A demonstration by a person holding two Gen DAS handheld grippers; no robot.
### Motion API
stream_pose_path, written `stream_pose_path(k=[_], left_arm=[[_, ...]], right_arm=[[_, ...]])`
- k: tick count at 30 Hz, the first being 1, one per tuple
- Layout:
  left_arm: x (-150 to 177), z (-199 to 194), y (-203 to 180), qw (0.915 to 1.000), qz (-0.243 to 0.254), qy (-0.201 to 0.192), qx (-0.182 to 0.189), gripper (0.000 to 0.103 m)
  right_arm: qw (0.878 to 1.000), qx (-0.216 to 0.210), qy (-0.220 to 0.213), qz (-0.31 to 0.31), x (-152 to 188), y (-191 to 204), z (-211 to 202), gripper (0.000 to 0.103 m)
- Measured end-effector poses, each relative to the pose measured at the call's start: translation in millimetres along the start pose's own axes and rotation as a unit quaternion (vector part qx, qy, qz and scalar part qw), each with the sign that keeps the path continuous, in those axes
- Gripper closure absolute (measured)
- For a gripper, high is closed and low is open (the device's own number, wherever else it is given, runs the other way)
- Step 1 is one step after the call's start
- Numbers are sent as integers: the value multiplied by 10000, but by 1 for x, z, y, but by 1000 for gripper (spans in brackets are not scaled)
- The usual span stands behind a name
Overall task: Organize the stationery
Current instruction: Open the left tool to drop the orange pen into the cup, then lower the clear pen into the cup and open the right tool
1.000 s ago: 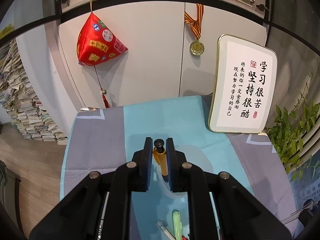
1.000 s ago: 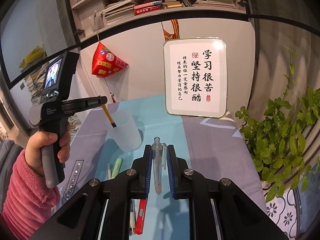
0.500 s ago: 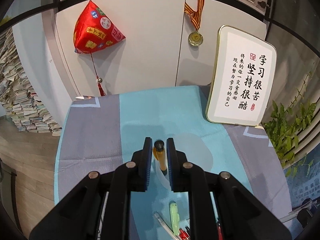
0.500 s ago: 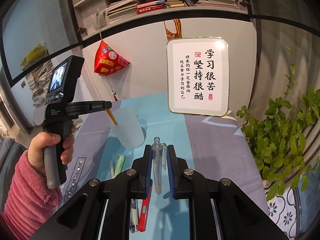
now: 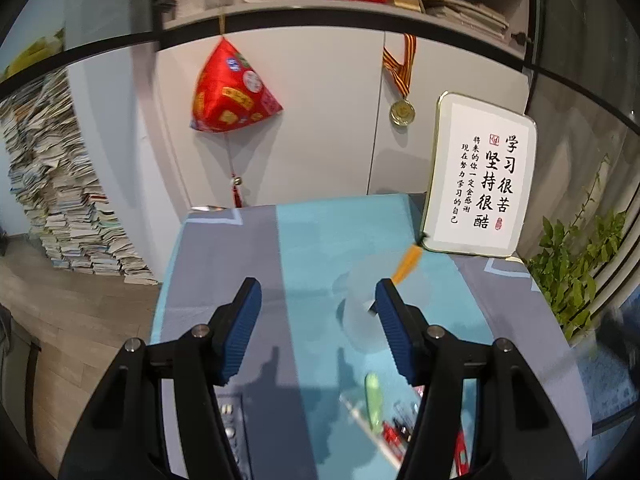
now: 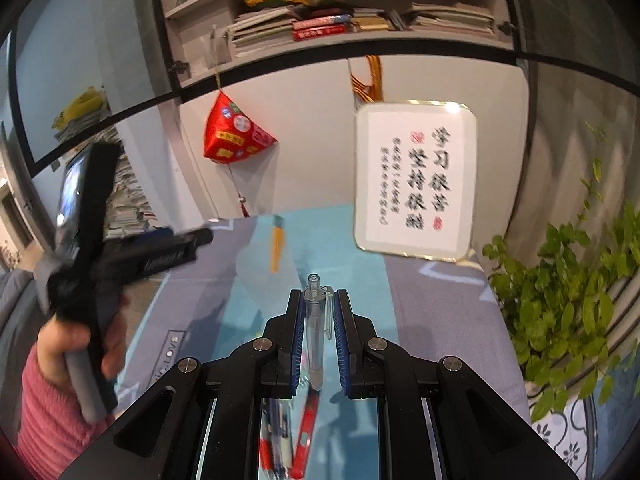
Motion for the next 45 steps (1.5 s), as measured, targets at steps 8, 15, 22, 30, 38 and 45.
stream_pose_path(k=[8, 15, 22, 30, 38, 45], left_arm=[[44, -32, 32, 9994, -284, -154, -126, 44], [66, -47, 48, 9989, -427, -171, -89, 44], [73, -55, 56, 9987, -417, -255, -109, 44], [78, -51, 55, 9993, -313, -213, -59, 44], [81, -40, 50, 9996, -269, -83, -9, 44], [83, -32, 46, 9997, -241, 20, -11, 44]], right_arm=[[9990, -44, -238, -374, -47, 40, 14, 88], [9978, -56, -392, -538, -84, 76, 41, 88], [9977, 173, -156, -642, -90, 90, 92, 88], [9992, 283, 216, -169, -74, 63, 146, 88], [9974, 201, 695, -29, -49, 54, 179, 88], [9957, 218, 903, -44, -41, 51, 191, 88]])
Point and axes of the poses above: each gripper's, at about its wrist camera, not at the fingertips, and z roughly the way its jaws point, y to its left, x to its underside, the point moved 7 cm from there along z, roughly the way its jaws point, and after that the axes turned 1 degree about -x, right-handed, at the moved point
